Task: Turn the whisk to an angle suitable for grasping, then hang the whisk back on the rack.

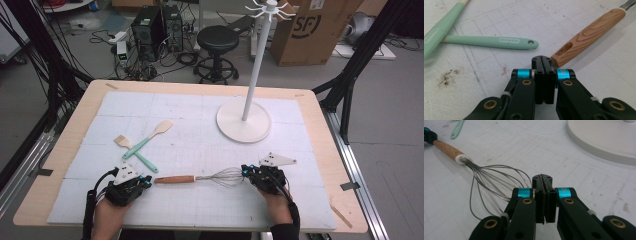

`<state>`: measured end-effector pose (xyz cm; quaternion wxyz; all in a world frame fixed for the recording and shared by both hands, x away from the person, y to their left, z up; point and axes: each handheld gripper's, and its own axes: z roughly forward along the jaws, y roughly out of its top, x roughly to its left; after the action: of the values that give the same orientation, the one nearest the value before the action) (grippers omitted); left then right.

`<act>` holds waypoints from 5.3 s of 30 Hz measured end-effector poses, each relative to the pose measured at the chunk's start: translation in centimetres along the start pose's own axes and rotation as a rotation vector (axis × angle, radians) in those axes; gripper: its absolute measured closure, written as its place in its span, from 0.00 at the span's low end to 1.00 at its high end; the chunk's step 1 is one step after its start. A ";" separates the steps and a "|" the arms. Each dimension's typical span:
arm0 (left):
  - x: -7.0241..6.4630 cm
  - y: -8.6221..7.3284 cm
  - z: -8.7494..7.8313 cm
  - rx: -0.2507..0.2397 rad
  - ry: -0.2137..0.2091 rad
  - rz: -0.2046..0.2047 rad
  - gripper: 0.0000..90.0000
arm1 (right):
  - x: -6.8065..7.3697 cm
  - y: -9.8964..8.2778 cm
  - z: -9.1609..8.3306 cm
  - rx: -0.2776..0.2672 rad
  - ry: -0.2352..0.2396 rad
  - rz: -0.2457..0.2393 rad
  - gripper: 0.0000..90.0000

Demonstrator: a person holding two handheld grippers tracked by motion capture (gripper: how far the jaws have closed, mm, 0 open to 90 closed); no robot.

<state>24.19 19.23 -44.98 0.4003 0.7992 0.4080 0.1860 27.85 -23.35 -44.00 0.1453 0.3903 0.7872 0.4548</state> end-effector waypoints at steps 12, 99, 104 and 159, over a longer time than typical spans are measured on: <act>-1.4 1.3 1.5 0.016 -0.010 0.039 0.99 | 0.7 -1.3 -2.3 -0.001 0.004 -0.015 0.99; 2.9 2.4 -2.9 -0.415 -0.128 -0.031 0.54 | 0.7 -2.5 -8.3 -0.231 -0.090 0.028 0.32; 4.6 0.9 -5.1 -0.450 -0.069 -0.048 0.29 | 0.7 -1.1 -7.4 -0.244 -0.101 0.000 0.20; 6.9 -2.7 -8.1 -0.522 0.004 -0.058 0.22 | 6.1 9.4 6.9 0.237 0.197 -0.299 0.25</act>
<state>21.93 29.62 -42.37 0.5975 0.6564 0.3695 0.2750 32.43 -12.02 -39.19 0.0865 0.2373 0.8947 0.3683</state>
